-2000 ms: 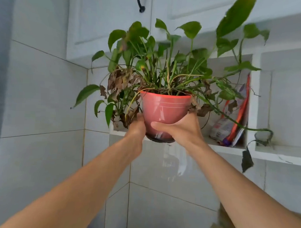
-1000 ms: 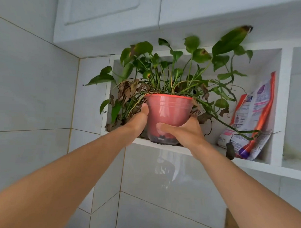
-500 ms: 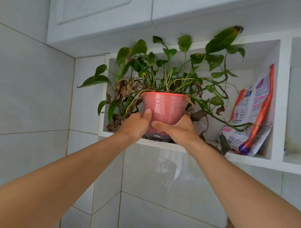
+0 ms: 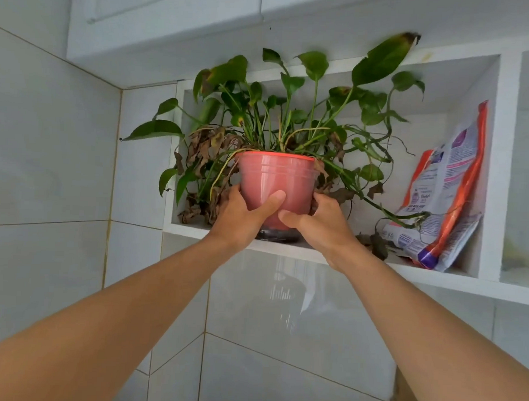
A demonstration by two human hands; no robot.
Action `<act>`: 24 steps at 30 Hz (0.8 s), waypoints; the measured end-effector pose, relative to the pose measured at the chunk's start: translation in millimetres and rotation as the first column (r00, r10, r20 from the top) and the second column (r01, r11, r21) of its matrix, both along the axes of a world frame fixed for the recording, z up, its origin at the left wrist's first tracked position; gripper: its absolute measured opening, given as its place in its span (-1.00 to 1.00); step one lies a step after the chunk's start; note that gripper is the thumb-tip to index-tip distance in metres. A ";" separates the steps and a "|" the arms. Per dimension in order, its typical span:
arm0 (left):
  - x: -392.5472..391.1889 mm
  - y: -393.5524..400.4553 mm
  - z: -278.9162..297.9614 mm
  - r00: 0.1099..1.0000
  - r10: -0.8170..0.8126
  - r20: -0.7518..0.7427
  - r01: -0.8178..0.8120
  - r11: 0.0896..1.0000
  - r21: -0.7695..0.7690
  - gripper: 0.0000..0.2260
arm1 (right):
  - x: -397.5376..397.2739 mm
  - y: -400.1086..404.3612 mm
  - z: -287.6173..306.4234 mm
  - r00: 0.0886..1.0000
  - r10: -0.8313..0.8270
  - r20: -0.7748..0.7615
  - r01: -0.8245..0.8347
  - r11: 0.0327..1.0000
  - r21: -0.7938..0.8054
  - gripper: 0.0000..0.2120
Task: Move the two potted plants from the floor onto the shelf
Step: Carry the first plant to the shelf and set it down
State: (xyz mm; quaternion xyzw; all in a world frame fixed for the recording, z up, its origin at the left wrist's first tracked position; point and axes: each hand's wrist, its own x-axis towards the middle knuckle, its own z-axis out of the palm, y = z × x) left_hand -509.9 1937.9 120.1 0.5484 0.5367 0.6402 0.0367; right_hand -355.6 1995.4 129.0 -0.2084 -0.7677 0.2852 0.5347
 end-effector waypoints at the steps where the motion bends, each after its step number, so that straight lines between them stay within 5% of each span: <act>1: -1.2 0.4 -0.1 1.000 0.000 0.000 0.000 1.000 0.003 -0.08 | -1.3 -1.7 -0.4 1.000 -0.021 -0.005 0.021 0.999 0.027 -0.72; 6: -6.3 2.8 -2.2 0.999 -0.032 0.040 0.030 0.998 0.049 -0.07 | -4.5 -3.7 -1.7 0.995 -0.099 -0.004 0.099 0.994 0.051 -0.65; 12: -20.9 7.7 -0.4 1.000 0.009 0.024 -0.008 1.000 -0.029 -0.07 | -16.2 -6.1 -0.7 0.926 -0.316 0.209 0.290 0.946 0.146 -0.46; 24: -49.9 20.9 2.2 0.987 0.139 -0.077 -0.150 0.977 -0.154 -0.16 | -38.7 -2.0 -0.3 0.807 -0.410 0.425 0.294 0.903 0.313 -0.52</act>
